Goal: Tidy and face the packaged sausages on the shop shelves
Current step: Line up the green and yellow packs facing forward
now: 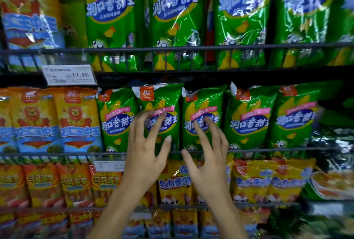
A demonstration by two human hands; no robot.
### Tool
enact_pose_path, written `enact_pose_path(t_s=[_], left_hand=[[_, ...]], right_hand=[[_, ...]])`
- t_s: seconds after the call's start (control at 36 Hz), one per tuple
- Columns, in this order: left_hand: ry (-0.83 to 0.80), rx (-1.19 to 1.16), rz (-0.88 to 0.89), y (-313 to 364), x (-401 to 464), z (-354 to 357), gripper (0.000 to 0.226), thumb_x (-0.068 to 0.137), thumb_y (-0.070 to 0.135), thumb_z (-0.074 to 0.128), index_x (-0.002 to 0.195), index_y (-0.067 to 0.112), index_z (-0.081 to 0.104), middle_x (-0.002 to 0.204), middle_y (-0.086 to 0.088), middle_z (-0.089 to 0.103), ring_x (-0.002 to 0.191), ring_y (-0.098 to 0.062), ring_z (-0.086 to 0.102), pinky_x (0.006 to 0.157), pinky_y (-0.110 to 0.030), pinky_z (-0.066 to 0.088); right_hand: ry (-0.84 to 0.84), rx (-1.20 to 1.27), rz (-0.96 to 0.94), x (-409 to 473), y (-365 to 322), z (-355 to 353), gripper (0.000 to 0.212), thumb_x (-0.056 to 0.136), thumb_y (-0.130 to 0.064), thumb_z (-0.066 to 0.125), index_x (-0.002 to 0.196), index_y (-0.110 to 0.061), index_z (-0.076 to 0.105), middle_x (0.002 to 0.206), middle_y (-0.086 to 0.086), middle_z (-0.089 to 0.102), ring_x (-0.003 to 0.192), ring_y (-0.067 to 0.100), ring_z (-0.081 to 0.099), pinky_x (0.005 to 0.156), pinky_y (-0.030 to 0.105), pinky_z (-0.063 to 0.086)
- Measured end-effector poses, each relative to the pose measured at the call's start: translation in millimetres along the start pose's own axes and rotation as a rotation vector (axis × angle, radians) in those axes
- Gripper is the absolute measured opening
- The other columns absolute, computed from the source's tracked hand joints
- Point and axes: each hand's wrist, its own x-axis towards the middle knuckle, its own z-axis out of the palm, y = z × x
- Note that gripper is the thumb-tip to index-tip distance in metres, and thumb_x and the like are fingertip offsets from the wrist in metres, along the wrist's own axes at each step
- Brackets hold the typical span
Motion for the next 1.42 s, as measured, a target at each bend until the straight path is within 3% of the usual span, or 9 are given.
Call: enact_pose_path(t_s=[0.14,0.28,0.44,0.58,0.81,0.97,1.08,1.25,1.42], left_hand=[[0.033,-0.098,0.030,19,-4,1,0.050,0.100,0.041,0.052,0.146,0.021,0.054,0.154,0.001,0.038,0.149,-0.022,0.023,0.123,-0.035,0.020],[-0.043,-0.293,0.121,52,-9,13,0.043,0.102,0.036,0.054,0.144,0.027,0.055,0.150,0.011,0.043,0.146,-0.014,0.033,0.121,-0.017,0.017],[-0.261,-0.525,0.059,84,-11,38,0.057,0.099,0.047,0.053,0.151,0.054,0.033,0.153,0.042,0.024,0.145,0.001,0.035,0.117,-0.031,0.032],[-0.312,-0.533,0.086,119,-7,55,0.062,0.102,0.043,0.054,0.154,0.056,0.022,0.155,0.047,0.013,0.148,0.014,0.017,0.113,-0.010,0.017],[-0.249,-0.413,-0.096,152,4,79,0.076,0.089,0.065,0.043,0.146,0.065,-0.008,0.155,0.047,-0.015,0.145,0.020,-0.014,0.109,-0.004,-0.004],[-0.194,-0.330,-0.194,170,8,96,0.081,0.093,0.059,0.049,0.148,0.058,-0.010,0.155,0.044,-0.013,0.134,0.032,-0.017,0.097,0.011,-0.007],[-0.040,-0.355,-0.211,184,4,100,0.073,0.095,0.046,0.057,0.155,0.051,0.015,0.164,0.034,0.008,0.147,0.019,0.002,0.109,0.000,0.010],[0.125,-0.429,-0.113,209,-17,115,0.045,0.101,0.027,0.059,0.146,0.028,0.053,0.150,0.021,0.045,0.142,-0.011,0.045,0.116,-0.027,0.038],[-0.217,-0.474,-0.187,242,-17,137,0.067,0.098,0.050,0.051,0.155,0.057,0.017,0.154,0.041,0.026,0.143,0.013,0.027,0.117,-0.024,0.028]], right_hand=[[-0.103,0.198,0.076,-3,6,-28,0.064,0.100,-0.035,0.065,0.155,-0.042,0.034,0.162,-0.030,0.022,0.153,-0.002,0.014,0.123,0.027,0.019],[0.130,0.286,0.230,-10,18,-63,0.050,0.101,-0.029,0.064,0.147,-0.039,0.049,0.149,-0.027,0.047,0.143,0.000,0.040,0.115,0.039,0.043],[0.282,0.231,0.344,-18,44,-96,0.049,0.098,-0.030,0.067,0.143,-0.043,0.051,0.142,-0.031,0.052,0.136,-0.004,0.047,0.112,0.036,0.045],[0.255,0.227,0.403,-19,71,-113,0.054,0.096,-0.033,0.069,0.146,-0.042,0.049,0.142,-0.030,0.052,0.132,-0.009,0.048,0.110,0.028,0.046],[-0.011,0.057,0.329,16,103,-122,0.068,0.097,-0.062,0.053,0.158,-0.036,0.033,0.151,-0.017,0.050,0.138,0.005,0.048,0.111,0.036,0.047],[-0.184,-0.015,0.187,40,120,-130,0.049,0.101,-0.055,0.049,0.134,-0.020,0.057,0.081,-0.015,0.059,0.071,0.006,0.057,0.060,0.019,0.039],[-0.061,0.183,0.166,39,127,-145,0.043,0.100,-0.044,0.060,0.139,-0.025,0.062,0.122,-0.016,0.070,0.111,-0.001,0.065,0.090,0.021,0.054],[0.388,0.267,0.132,28,156,-185,0.032,0.094,-0.009,0.071,0.125,-0.016,0.070,0.113,-0.012,0.074,0.107,0.005,0.070,0.092,0.021,0.056],[0.277,0.148,0.280,38,190,-211,0.049,0.092,-0.038,0.073,0.137,-0.023,0.061,0.123,-0.009,0.070,0.115,0.009,0.066,0.100,0.040,0.055]])
